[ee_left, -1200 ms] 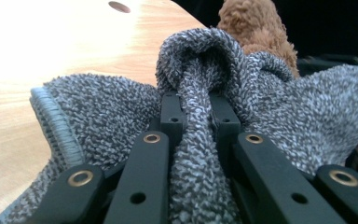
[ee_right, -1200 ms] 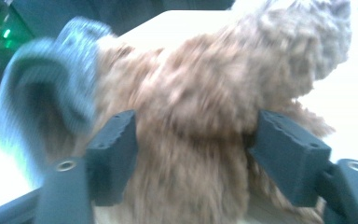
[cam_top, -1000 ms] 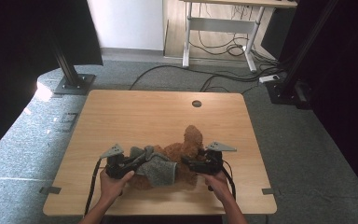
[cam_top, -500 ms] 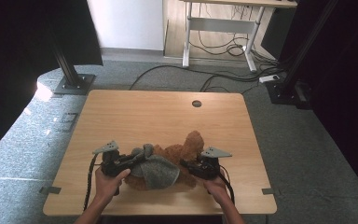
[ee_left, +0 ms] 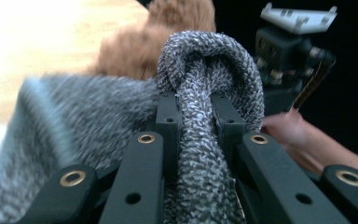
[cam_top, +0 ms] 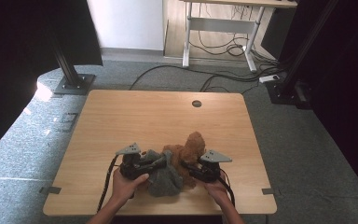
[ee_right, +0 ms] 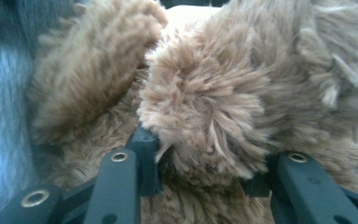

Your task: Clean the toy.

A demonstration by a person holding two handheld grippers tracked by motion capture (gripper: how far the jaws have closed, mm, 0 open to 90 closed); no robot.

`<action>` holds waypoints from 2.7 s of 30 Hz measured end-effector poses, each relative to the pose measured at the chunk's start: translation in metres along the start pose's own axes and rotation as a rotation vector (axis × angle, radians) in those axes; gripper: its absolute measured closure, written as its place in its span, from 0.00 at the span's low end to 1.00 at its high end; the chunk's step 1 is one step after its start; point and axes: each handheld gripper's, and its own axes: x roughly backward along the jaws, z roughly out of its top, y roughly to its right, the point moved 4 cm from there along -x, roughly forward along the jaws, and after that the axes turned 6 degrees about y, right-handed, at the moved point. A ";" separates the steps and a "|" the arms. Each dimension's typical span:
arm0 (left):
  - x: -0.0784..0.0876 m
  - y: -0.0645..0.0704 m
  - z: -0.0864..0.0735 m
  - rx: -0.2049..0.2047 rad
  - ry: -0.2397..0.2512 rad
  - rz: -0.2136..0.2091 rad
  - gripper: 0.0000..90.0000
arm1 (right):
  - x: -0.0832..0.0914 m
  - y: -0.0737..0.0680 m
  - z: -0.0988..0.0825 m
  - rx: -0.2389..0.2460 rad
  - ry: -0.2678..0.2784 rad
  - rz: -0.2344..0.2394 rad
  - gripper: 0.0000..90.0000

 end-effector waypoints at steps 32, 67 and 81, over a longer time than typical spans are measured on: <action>-0.037 -0.047 -0.008 -0.137 -0.091 0.124 0.89 | -0.012 0.024 -0.005 -0.036 0.008 -0.059 0.64; -0.027 -0.039 0.014 -0.049 -0.061 0.100 0.87 | 0.031 0.019 0.000 -0.060 0.090 0.002 0.44; 0.024 -0.030 0.034 -0.006 0.043 0.088 0.86 | 0.021 0.017 -0.002 -0.050 0.071 0.004 0.68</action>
